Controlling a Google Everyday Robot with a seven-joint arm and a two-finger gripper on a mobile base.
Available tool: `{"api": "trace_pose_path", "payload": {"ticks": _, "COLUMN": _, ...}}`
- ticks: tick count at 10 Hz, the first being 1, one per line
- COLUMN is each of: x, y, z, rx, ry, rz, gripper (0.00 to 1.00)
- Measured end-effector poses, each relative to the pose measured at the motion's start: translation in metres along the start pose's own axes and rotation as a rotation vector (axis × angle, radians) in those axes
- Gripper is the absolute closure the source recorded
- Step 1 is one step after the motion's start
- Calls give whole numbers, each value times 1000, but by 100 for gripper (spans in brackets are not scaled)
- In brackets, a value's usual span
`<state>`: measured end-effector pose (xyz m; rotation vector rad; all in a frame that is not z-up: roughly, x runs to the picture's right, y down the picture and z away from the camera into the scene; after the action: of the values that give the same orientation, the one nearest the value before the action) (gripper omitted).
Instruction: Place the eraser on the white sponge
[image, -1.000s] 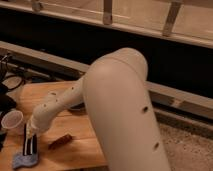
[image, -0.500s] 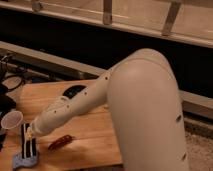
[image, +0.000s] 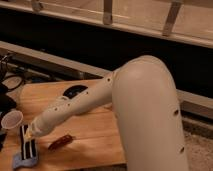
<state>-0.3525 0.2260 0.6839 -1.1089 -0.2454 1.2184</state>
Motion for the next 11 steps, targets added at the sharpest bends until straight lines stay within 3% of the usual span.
{"api": "trace_pose_path", "payload": {"ticks": 2, "x": 3, "y": 5, "z": 4, "rx": 11, "ry": 4, "rz": -6, "gripper": 69}}
{"api": "trace_pose_path", "payload": {"ticks": 4, "x": 3, "y": 4, "z": 4, "rx": 19, "ry": 2, "rz": -5, "gripper": 77}}
{"api": "trace_pose_path", "payload": {"ticks": 9, "x": 7, "y": 7, "z": 8, "rx": 10, "ry": 9, "rz": -14, "gripper": 77}}
{"api": "trace_pose_path", "payload": {"ticks": 11, "x": 7, "y": 5, "z": 7, "rx": 7, "ry": 9, "rz": -14, "gripper": 72}}
